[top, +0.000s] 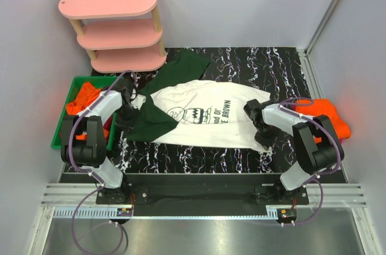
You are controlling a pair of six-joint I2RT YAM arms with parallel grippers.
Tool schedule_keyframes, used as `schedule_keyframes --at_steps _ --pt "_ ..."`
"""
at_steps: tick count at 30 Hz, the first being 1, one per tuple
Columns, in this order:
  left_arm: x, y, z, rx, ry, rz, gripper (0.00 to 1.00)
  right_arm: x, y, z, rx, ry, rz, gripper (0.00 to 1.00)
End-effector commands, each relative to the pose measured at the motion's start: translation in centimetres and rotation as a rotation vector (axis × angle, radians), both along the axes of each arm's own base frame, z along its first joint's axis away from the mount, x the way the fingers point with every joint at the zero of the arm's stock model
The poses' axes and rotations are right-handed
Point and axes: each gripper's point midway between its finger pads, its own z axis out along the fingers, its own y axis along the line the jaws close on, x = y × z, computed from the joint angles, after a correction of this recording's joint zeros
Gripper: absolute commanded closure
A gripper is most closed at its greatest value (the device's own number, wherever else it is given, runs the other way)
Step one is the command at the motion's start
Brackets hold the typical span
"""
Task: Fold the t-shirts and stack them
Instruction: Fold the flattened tshirt in 1/3 of the way
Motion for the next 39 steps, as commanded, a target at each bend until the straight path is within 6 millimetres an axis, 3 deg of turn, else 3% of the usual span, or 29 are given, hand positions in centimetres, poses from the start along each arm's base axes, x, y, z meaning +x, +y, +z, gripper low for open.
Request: schedule_keyframes --at_steps 1,12,22,25,28,29,30,31,33,39 --pt "0.8 1.3 0.5 0.042 -0.016 0.0 1.0 -0.8 -1.9 0.5 -0.048 0.019 -0.085 1.0" --pt "1.8 2.7 0.3 0.024 -0.027 0.057 1.0 -1.0 -3.5 1.4 -0.031 -0.054 -0.186 1.0" --pt "1.7 2.6 0.2 -0.006 -0.03 0.056 1.0 -0.6 -3.4 1.4 -0.011 -0.054 -0.171 1.0" --pt "1.9 1.9 0.6 -0.044 -0.045 0.048 0.87 -0.2 -3.1 1.9 0.012 -0.095 -0.158 1.0" --pt "2.0 1.1 1.5 -0.089 -0.072 0.039 0.42 0.7 -2.6 3.3 0.045 -0.185 -0.109 0.73" --pt "2.2 0.4 2.3 -0.127 -0.1 0.032 0.32 1.3 -2.2 3.8 0.058 -0.218 -0.082 0.57" --pt "2.3 0.1 2.9 -0.145 -0.119 0.027 0.14 1.6 -2.1 4.3 0.068 -0.238 -0.064 0.5" --pt "2.6 -0.5 3.6 -0.18 -0.142 0.026 0.08 1.9 -2.1 5.1 0.071 -0.265 -0.043 0.45" --pt "3.0 -1.0 4.8 -0.207 -0.183 0.029 0.05 2.6 -2.0 6.2 0.078 -0.302 -0.026 0.38" --pt "5.3 -3.5 7.2 -0.344 -0.243 0.047 0.14 5.1 -0.1 8.3 0.17 -0.38 0.097 0.41"
